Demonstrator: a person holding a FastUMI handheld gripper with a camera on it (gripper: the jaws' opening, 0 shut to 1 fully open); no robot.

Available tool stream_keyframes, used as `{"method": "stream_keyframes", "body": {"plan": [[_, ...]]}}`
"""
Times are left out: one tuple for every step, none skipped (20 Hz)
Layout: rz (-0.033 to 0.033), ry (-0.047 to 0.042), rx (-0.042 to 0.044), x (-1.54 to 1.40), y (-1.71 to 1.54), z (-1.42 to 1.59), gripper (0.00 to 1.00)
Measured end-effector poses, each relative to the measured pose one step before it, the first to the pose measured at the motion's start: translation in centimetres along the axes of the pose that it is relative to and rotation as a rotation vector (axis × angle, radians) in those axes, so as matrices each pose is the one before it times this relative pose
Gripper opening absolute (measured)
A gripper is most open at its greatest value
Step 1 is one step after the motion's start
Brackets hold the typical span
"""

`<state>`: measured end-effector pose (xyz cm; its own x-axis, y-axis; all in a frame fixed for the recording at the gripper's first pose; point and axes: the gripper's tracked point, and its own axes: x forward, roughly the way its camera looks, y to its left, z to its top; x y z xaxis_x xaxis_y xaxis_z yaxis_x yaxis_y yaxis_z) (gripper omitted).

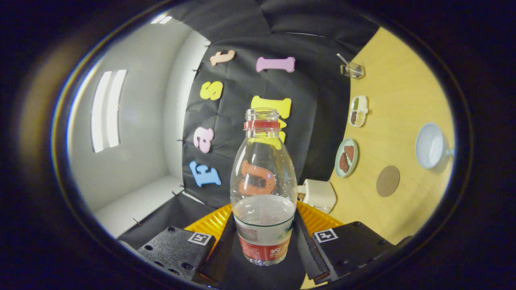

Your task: Take the bottle from table, then pour the juice into the cup, finally place the bottle on the coaster

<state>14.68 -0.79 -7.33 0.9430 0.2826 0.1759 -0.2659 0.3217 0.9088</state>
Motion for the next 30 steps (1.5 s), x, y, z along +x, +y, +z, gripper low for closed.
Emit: {"method": "stream_keyframes", "body": {"plan": [[-0.02630, 0.02122, -0.10204, 0.184, -0.045, 0.013, 0.77], [-0.03144, 0.01152, -0.10141, -0.032, -0.444, 0.109, 0.78], [-0.02702, 0.01344, -0.09556, 0.281, -0.211, 0.212, 0.78], [-0.02213, 0.01376, -0.08524, 0.108, 0.091, -0.103, 0.77], [-0.01263, 0.01909, -0.08007, 0.168, 0.201, -0.039, 0.78], [-0.01652, 0.01853, -0.07658, 0.041, 0.231, -0.111, 0.78], [-0.02588, 0.01287, -0.06885, 0.160, -0.274, 0.099, 0.78], [-0.02284, 0.00808, -0.05900, 0.180, -0.322, -0.054, 0.78], [-0.02608, 0.01125, -0.05675, 0.149, -0.359, -0.069, 0.78], [-0.03820, -0.00284, -0.05753, 0.051, -0.656, 0.034, 0.79], [-0.03490, -0.01182, -0.05675, 0.150, -0.539, 0.314, 0.79], [-0.02629, -0.01009, -0.05379, 0.396, -0.319, 0.113, 0.79], [-0.01790, -0.00299, -0.04539, 0.597, -0.296, -0.129, 0.79], [-0.01374, 0.00244, -0.04219, 0.685, -0.117, -0.512, 0.79], [-0.01769, 0.00995, -0.04018, 0.761, -0.418, -0.614, 0.79], [-0.02013, 0.01431, -0.04113, 0.738, -0.440, -0.886, 0.80], [-0.02058, 0.00712, -0.02002, 0.836, -0.416, -0.569, 0.80], [-0.00777, 0.00103, -0.00722, 0.807, -0.028, -0.541, 0.80], [-0.00886, -0.00346, 0.00368, 0.851, -0.094, -0.537, 0.80], [-0.00889, 0.00017, -0.00120, 0.844, -0.313, -0.689, 0.80], [-0.00504, 0.00306, -0.00541, 0.822, -0.220, -0.702, 0.80], [-0.00326, 0.00386, -0.00847, 0.846, -0.080, -0.768, 0.80], [0.00679, -0.00084, -0.00508, 0.713, 0.151, -0.683, 0.80], [0.00782, -0.00601, -0.00204, 0.830, 0.200, -0.449, 0.80], [-0.00229, -0.00425, -0.00788, 0.648, -0.184, -0.497, 0.80], [-0.01325, -0.00106, -0.00603, 0.479, -0.509, -0.744, 0.81], [-0.01164, -0.00032, -0.00175, 0.453, -0.347, -0.531, 0.81], [-0.00749, 0.00089, 0.00627, 0.478, -0.155, -0.561, 0.81], [-0.00768, 0.00166, 0.00935, 0.521, -0.133, -0.503, 0.81], [-0.00389, 0.00234, 0.01156, 0.461, -0.021, -0.632, 0.81]]}}
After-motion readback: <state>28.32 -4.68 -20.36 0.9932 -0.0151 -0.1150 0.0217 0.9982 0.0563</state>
